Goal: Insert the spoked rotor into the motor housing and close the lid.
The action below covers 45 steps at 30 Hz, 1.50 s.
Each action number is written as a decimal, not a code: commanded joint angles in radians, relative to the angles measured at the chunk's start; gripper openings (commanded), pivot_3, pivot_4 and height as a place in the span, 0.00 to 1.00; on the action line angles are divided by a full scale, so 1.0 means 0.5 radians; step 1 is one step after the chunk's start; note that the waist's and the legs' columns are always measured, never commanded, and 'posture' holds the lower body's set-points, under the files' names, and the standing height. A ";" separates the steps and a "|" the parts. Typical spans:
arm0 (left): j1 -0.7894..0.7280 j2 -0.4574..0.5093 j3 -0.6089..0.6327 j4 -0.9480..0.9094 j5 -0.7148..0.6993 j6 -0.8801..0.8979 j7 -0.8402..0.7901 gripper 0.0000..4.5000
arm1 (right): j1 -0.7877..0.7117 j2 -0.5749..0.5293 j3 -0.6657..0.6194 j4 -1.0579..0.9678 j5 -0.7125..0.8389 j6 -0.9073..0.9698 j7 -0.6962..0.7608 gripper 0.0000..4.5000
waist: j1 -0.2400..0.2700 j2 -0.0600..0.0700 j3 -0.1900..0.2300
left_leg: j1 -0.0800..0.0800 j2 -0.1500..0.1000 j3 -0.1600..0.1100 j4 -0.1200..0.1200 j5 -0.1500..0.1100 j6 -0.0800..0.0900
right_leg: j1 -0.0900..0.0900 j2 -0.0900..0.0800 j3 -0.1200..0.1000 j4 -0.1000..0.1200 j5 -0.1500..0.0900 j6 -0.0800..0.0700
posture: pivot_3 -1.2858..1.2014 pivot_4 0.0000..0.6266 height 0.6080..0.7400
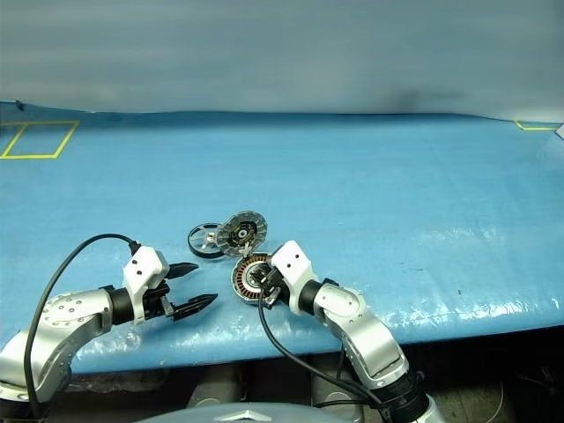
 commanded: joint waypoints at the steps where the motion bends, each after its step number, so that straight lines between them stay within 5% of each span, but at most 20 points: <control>1: 0.000 -0.010 0.013 -0.065 -0.003 -0.029 0.003 1.00 | 0.021 -0.008 0.043 -0.040 0.002 0.000 0.006 0.16 | -0.001 0.000 0.000 | 0.000 0.000 0.000 0.000 0.000 0.000 | 0.000 0.000 0.000 0.000 0.000 0.000 | 0.52 0.24 1.00; 37: 0.001 -0.017 0.008 -0.046 0.008 -0.038 0.008 1.00 | -0.004 -0.016 0.078 -0.003 -0.019 0.011 -0.009 0.16 | -0.015 0.000 0.000 | 0.001 0.000 0.000 0.000 0.000 0.000 | 0.001 0.000 0.000 0.000 0.000 0.000 | 0.52 0.24 1.00; 43: 0.009 -0.011 0.015 -0.052 0.010 -0.035 0.010 1.00 | -0.002 0.063 -0.017 -0.056 0.064 0.049 -0.049 0.58 | -0.018 0.000 0.000 | 0.001 0.000 0.000 0.000 0.000 0.000 | 0.001 0.000 0.000 0.000 0.000 0.000 | 0.52 0.24 1.00; 45: 0.014 -0.009 0.020 -0.054 0.009 -0.034 0.010 1.00 | -0.006 0.066 -0.055 -0.124 0.120 0.085 -0.034 0.58 | -0.017 0.000 0.000 | 0.000 0.000 0.000 0.000 0.000 0.000 | 0.000 0.000 0.000 0.000 0.000 0.000 | 0.52 0.24 1.00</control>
